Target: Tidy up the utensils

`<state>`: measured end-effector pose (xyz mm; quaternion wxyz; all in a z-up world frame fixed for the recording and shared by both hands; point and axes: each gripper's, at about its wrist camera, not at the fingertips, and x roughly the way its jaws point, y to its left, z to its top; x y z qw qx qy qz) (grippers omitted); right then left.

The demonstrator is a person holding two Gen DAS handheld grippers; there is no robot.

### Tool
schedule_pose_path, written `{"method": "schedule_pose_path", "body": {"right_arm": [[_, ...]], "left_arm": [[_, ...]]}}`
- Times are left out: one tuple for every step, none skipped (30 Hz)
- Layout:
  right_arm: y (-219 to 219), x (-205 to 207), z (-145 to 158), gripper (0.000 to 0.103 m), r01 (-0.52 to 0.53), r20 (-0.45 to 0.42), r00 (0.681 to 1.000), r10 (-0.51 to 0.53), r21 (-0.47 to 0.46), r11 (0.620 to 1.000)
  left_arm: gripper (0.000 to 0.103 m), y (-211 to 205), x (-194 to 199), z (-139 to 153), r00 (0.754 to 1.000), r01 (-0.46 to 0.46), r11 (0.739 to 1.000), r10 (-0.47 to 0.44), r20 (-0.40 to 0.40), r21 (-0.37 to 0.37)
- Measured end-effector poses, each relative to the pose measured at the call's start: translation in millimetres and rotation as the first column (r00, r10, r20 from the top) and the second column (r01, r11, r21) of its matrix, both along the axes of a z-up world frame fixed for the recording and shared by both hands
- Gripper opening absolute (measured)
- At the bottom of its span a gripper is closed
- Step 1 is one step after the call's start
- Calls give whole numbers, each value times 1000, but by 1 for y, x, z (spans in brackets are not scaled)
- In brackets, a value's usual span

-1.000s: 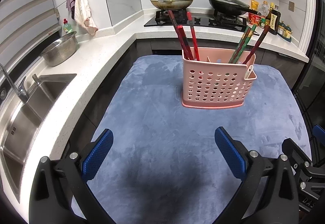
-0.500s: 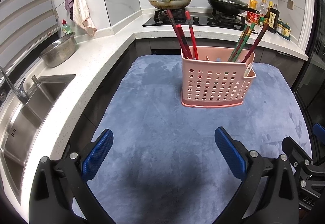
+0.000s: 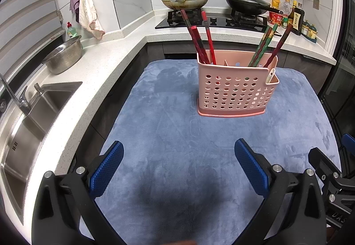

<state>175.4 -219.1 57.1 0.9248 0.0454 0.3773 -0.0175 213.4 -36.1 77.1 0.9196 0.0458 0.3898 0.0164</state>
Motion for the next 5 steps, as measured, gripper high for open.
{"method": "schedule_pose_path", "body": {"right_arm": [[0,0,0,97,0,0,1000,0,-1,1000],[0,0,0,97,3,1,1000,-3,-3,1000],[0,-1,0,97,5,2,1000,-5,-3,1000],[-1,0,0,97,6,1,1000,-6,-3,1000],[-1,0,0,97,7,1,1000,-7,-2,1000]], "left_arm": [[96,0,0,0,1000,0,1000,0,0,-3],[96,0,0,0,1000,0,1000,0,0,-4],[96,0,0,-1,1000,0,1000,0,-1,-5],[96,0,0,-1,1000,2,1000,-2,-1,-4],[96,0,0,-1,1000,4,1000,-4,-2,-2]]}}
